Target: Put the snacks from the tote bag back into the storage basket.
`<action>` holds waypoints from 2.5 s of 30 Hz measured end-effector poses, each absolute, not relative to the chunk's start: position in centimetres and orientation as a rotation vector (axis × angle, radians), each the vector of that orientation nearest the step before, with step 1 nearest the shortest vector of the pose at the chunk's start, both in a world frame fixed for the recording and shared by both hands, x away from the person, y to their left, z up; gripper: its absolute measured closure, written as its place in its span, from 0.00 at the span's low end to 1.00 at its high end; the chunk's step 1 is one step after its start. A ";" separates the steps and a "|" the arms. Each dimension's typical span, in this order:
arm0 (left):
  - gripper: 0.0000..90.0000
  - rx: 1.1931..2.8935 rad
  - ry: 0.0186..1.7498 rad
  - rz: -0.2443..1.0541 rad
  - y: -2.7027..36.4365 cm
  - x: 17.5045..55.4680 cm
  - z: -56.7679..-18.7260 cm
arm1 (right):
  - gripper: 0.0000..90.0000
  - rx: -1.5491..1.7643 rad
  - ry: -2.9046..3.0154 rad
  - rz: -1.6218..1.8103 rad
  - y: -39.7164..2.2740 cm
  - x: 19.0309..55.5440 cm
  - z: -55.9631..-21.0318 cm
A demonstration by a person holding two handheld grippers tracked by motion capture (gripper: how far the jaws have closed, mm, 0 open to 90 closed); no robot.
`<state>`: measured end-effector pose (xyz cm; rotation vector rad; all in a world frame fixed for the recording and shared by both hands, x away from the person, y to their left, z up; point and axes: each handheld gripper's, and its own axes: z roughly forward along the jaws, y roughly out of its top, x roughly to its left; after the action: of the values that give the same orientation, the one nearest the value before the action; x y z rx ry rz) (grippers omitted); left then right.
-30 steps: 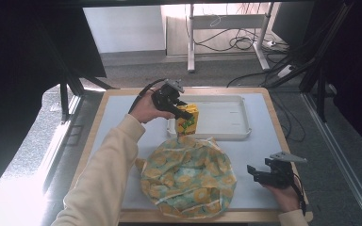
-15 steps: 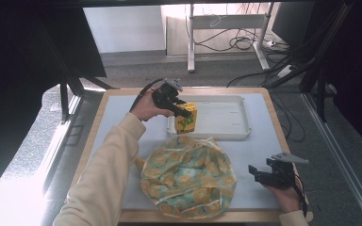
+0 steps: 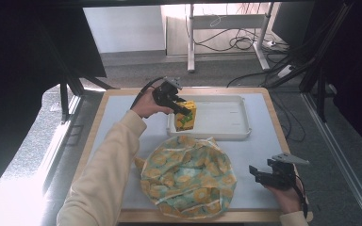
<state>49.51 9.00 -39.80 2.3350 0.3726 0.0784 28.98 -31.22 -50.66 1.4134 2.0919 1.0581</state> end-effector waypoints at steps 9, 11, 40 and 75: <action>0.58 2.338 0.381 0.070 9.0 50.2 -40.7 | 0.21 1.413 2.095 1.058 -31.2 28.9 -50.7; 0.58 2.341 0.386 0.076 8.9 50.3 -40.8 | 0.21 1.413 2.093 1.059 -31.2 28.9 -50.7; 0.57 2.352 0.373 0.038 9.1 51.9 -43.4 | 0.21 1.424 2.087 1.052 -31.3 29.0 -50.8; 0.32 2.373 0.387 0.106 9.5 51.0 -43.8 | 0.21 1.415 2.091 1.054 -31.1 29.0 -50.7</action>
<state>50.98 9.45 -43.80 2.3732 0.3868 0.1062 29.00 -31.13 -50.70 1.4148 2.0911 1.0535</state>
